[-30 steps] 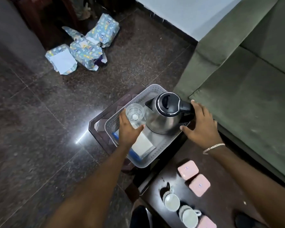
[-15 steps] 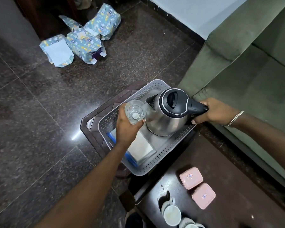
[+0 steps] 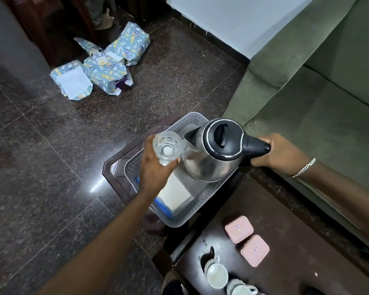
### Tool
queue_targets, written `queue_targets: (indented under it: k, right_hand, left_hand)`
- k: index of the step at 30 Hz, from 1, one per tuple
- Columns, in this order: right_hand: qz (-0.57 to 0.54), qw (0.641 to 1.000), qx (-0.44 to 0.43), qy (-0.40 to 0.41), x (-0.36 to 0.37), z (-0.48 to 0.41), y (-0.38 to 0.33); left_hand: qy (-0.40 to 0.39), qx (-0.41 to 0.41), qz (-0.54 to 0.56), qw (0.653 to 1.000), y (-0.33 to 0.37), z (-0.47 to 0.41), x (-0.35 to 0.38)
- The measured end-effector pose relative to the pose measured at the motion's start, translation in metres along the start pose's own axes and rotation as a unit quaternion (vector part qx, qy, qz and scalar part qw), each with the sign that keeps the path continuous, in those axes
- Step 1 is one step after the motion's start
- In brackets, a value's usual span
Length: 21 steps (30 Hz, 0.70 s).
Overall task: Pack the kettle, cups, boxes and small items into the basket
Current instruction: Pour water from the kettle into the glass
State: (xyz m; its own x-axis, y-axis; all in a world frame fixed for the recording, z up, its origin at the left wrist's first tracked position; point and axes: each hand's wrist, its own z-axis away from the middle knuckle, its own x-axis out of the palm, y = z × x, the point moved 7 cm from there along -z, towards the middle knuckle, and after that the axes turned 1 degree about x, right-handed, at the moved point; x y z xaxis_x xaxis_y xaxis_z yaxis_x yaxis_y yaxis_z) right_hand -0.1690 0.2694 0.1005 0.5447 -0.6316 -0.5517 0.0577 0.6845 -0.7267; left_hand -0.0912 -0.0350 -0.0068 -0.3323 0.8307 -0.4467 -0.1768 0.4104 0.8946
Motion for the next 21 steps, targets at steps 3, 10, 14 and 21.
queue_targets:
  k: [3,10,14,21]
  right_hand:
    - [0.016,1.0,-0.006,0.014,-0.029,0.033,-0.007]
    - [0.063,0.997,-0.009,0.037,-0.104,0.138,0.005]
    - [0.121,0.991,0.029,0.055,-0.135,0.194,0.04]
    - [0.177,0.98,0.088,0.036,-0.163,0.276,0.117]
  left_hand:
    - [0.001,0.037,-0.006,0.999,0.034,0.008,-0.008]
    - [-0.056,0.065,0.016,0.996,0.097,0.06,0.019]
    - [-0.121,0.044,0.043,0.991,0.109,0.113,0.063]
    - [-0.25,0.032,0.082,0.964,0.114,0.229,0.17]
